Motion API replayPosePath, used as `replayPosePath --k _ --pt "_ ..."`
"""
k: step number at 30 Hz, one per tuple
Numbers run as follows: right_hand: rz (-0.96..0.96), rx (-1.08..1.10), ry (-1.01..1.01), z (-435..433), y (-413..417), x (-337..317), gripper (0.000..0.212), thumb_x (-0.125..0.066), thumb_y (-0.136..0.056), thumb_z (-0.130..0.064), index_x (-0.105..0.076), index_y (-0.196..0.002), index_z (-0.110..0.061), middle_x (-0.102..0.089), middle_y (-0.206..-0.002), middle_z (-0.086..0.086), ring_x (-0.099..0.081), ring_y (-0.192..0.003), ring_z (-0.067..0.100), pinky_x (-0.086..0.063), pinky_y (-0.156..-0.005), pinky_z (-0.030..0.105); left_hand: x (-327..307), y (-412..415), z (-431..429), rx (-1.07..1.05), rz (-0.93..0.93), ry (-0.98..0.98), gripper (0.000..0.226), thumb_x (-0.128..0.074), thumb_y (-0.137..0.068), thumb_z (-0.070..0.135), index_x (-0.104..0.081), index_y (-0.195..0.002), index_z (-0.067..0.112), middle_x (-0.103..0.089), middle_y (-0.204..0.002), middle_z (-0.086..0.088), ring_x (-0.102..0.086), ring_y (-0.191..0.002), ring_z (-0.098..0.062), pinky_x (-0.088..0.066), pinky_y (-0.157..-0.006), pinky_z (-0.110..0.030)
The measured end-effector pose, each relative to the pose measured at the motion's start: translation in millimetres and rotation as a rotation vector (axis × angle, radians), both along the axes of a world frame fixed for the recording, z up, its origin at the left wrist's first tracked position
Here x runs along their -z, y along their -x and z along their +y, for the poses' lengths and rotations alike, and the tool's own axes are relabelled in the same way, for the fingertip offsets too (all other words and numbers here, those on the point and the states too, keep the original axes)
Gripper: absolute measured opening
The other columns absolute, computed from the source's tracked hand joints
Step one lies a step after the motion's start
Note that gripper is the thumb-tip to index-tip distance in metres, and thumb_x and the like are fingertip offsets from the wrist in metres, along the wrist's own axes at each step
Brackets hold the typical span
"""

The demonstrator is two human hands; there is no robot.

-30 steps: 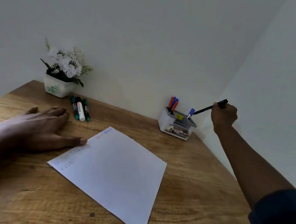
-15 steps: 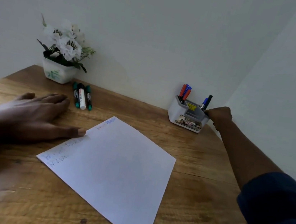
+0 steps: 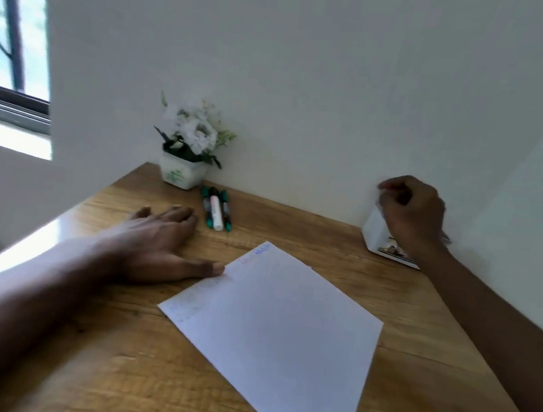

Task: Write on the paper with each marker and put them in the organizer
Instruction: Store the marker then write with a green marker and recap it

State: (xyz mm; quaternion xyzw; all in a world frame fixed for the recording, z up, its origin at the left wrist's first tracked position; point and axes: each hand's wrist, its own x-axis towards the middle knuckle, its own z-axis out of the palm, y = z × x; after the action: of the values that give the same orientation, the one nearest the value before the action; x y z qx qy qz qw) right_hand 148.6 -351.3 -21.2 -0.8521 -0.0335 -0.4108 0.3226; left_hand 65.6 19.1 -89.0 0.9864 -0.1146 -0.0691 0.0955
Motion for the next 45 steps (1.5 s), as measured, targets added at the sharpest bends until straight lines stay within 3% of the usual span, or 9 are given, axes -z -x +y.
replayPosePath --k 8,12,19,25,30,34,37,41,45 --pt "0.67 -0.444 0.129 156.6 -25.2 19.1 0.01 -0.067 -0.085 -0.013 -0.075 -0.089 -0.013 -0.075 -0.082 0.005 -0.073 -0.074 0.016 -0.061 -0.067 0.027 -0.1 -3.9 1.4 0.0 -0.041 -0.012 0.153 -0.004 -0.041 0.11 -0.007 -0.167 0.023 0.0 -0.175 0.002 -0.001 -0.16 -0.013 0.001 -0.129 -0.047" --pt "0.792 -0.37 0.271 211.5 -52.1 19.6 0.022 -0.068 -0.08 -0.014 -0.073 -0.098 -0.002 -0.075 -0.092 0.018 -0.075 -0.084 0.029 -0.062 -0.075 0.042 -0.5 -4.3 0.1 0.002 -0.044 -0.038 0.124 -0.027 -0.072 0.098 -0.006 -0.167 0.02 0.001 -0.175 0.0 0.0 -0.161 -0.014 -0.001 -0.13 -0.05" --pt "0.928 -0.229 0.257 237.7 -81.4 19.1 0.035 -0.084 -0.074 -0.021 -0.061 -0.094 -0.003 -0.068 -0.083 0.017 -0.065 -0.062 0.026 -0.053 -0.051 0.029 -1.3 -9.6 3.1 0.021 -0.022 -0.024 0.126 -0.029 -0.072 0.099 -0.004 -0.167 0.02 0.002 -0.175 -0.001 0.002 -0.161 -0.016 -0.001 -0.13 -0.053" --pt "0.806 -0.213 0.092 219.7 -82.2 14.7 0.033 -0.084 -0.065 -0.012 -0.071 -0.092 0.003 -0.074 -0.084 0.019 -0.071 -0.066 0.025 -0.062 -0.069 0.04 -0.4 -11.2 5.5 0.03 -0.019 -0.013 0.127 -0.031 -0.073 0.099 -0.002 -0.166 0.019 0.004 -0.174 -0.001 0.004 -0.161 -0.016 -0.001 -0.13 -0.054" --pt "0.526 -0.352 0.007 170.4 -32.5 -14.5 0.009 -0.072 -0.084 -0.011 -0.078 -0.09 -0.01 -0.075 -0.078 0.01 -0.068 -0.064 0.018 -0.062 -0.068 0.033 -3.7 -12.4 4.0 0.004 -0.047 0.071 0.12 -0.034 -0.079 0.094 -0.006 -0.166 0.015 -0.006 -0.175 -0.005 -0.011 -0.16 -0.021 -0.005 -0.129 -0.056" --pt "0.488 -0.499 0.127 134.6 35.8 -3.8 0.018 -0.065 -0.095 -0.018 -0.072 -0.11 -0.024 -0.075 -0.086 0.0 -0.066 -0.073 0.009 -0.052 -0.063 0.024 -4.0 -7.2 2.6 -0.012 -0.43 0.281 0.108 -0.027 -0.081 0.093 -0.018 -0.164 0.023 -0.036 -0.166 -0.002 -0.041 -0.147 -0.024 -0.022 -0.124 -0.058" --pt "0.43 -0.58 0.1 126.6 74.3 20.0 0.017 -0.063 -0.097 -0.017 -0.072 -0.107 -0.028 -0.075 -0.078 -0.002 -0.062 -0.064 0.001 -0.05 -0.065 0.021 0.5 -4.4 0.6 0.123 -0.701 0.402 0.082 -0.042 -0.093 0.07 -0.029 -0.162 0.027 -0.055 -0.151 -0.001 -0.053 -0.135 -0.019 -0.042 -0.113 -0.052" --pt "0.306 -0.597 0.212 132.8 91.5 46.2 0.016 -0.061 -0.097 -0.016 -0.075 -0.09 -0.016 -0.071 -0.071 -0.005 -0.06 -0.059 0.004 -0.047 -0.057 0.023 9.1 0.0 -11.5 0.304 -0.77 0.33 0.065 -0.062 -0.102 0.035 -0.033 -0.159 0.024 -0.064 -0.138 -0.004 -0.059 -0.123 -0.017 -0.051 -0.102 -0.044" --pt "0.234 -0.653 0.29 132.0 90.4 61.6 0.014 -0.06 -0.095 -0.026 -0.074 -0.096 -0.022 -0.069 -0.076 -0.009 -0.062 -0.068 0.007 -0.05 -0.062 0.032 7.9 4.3 -17.2 0.374 -0.832 0.277 0.034 -0.065 -0.101 0.02 -0.065 -0.134 0.017 -0.071 -0.111 -0.001 -0.065 -0.1 -0.016 -0.056 -0.085 -0.034"
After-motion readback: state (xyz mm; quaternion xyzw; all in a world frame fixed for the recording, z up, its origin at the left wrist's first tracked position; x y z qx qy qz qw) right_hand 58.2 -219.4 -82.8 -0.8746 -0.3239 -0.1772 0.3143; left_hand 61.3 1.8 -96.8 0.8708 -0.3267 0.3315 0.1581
